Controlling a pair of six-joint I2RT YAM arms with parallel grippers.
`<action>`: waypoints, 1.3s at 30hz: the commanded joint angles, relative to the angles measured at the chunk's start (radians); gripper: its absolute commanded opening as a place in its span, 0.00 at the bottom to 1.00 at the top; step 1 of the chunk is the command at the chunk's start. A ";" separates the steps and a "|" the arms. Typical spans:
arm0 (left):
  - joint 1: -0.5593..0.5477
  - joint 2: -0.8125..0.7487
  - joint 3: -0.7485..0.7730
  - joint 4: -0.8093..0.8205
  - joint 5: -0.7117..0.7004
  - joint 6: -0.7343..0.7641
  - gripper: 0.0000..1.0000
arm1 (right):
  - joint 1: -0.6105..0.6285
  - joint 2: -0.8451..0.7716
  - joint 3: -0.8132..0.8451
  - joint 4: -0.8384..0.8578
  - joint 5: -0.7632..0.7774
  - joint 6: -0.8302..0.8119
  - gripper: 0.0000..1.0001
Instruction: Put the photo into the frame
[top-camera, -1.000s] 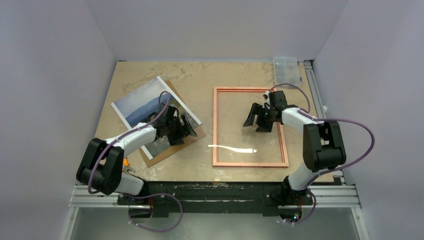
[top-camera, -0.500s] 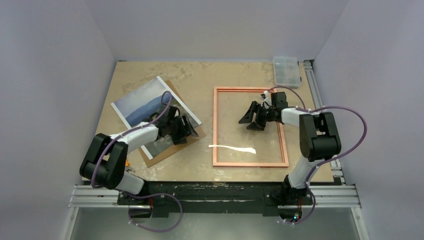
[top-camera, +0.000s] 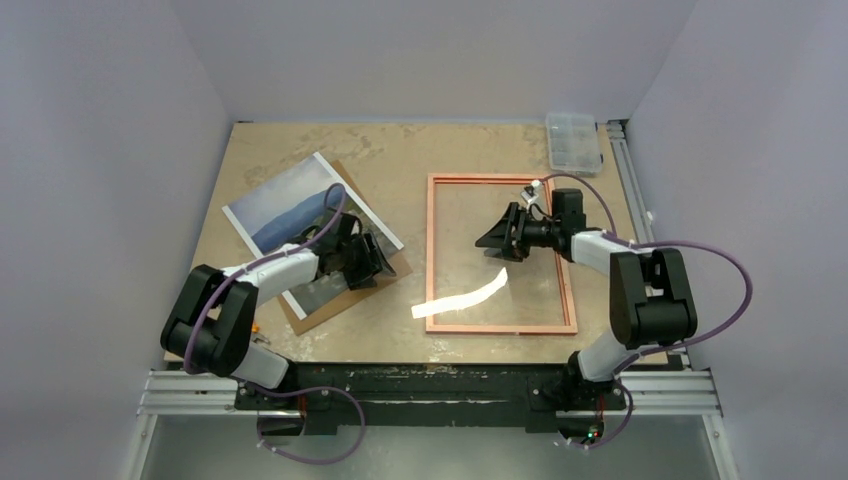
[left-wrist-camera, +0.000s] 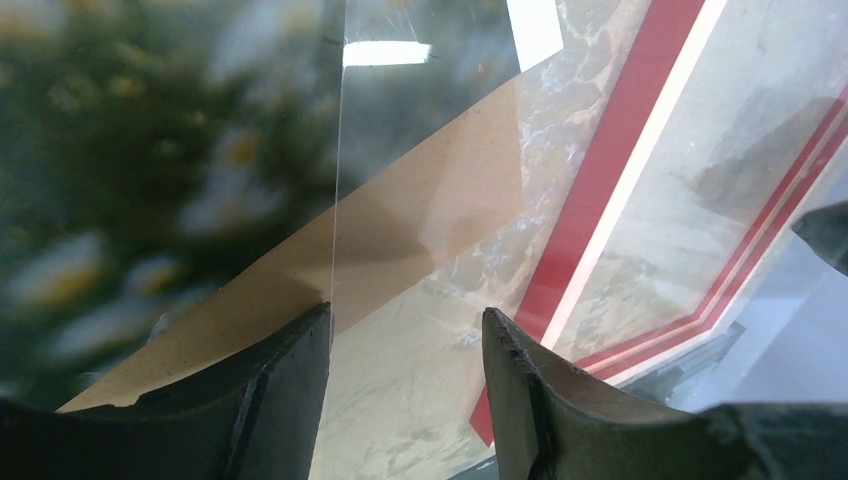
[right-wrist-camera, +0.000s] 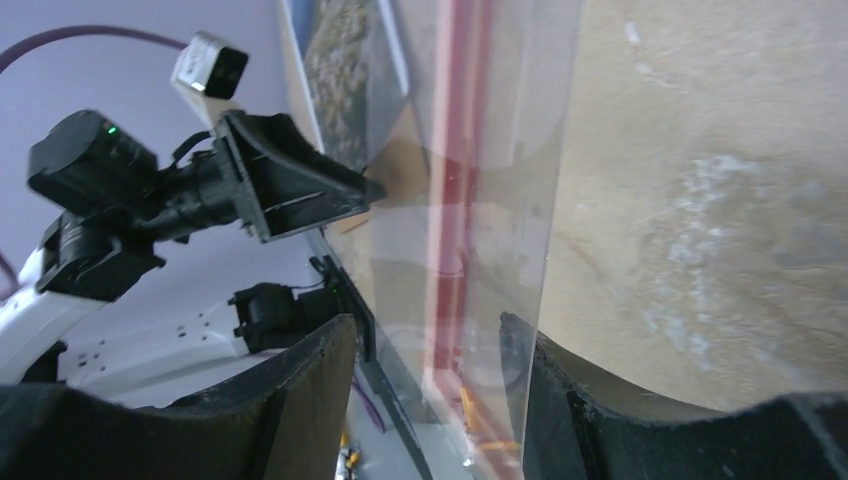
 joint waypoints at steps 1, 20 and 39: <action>-0.017 0.009 0.012 0.012 0.009 0.022 0.54 | 0.009 -0.066 0.004 0.016 -0.131 0.015 0.52; -0.029 -0.090 0.016 -0.012 0.000 0.025 0.55 | 0.011 -0.092 0.055 -0.177 -0.081 -0.083 0.00; -0.039 -0.314 0.105 -0.161 -0.057 0.032 0.76 | 0.011 -0.400 0.466 -0.518 0.243 -0.041 0.00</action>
